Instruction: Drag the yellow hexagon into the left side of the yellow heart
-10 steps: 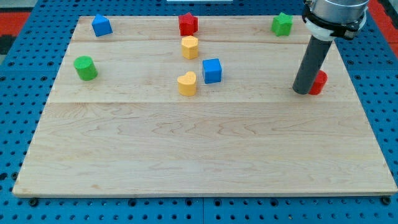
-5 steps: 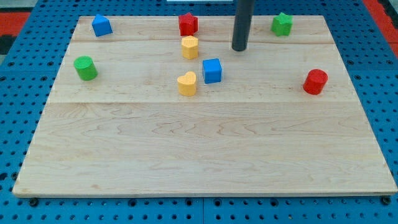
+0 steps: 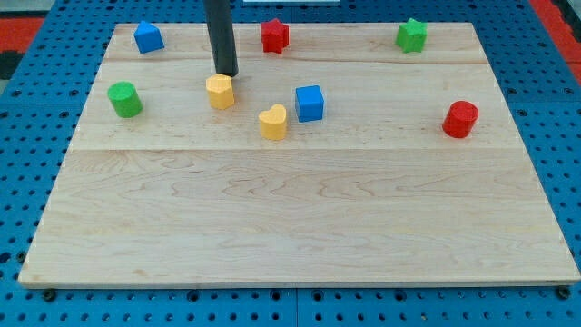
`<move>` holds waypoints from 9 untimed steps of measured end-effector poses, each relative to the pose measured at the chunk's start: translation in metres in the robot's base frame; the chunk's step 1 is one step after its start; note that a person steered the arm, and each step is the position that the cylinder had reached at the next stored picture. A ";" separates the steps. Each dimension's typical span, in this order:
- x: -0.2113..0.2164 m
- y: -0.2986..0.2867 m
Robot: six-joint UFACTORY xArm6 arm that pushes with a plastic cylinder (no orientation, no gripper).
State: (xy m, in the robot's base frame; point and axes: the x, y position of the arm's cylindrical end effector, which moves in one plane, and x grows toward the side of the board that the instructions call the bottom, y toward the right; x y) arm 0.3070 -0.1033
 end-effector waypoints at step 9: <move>-0.041 -0.018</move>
State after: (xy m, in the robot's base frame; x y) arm 0.2658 -0.1211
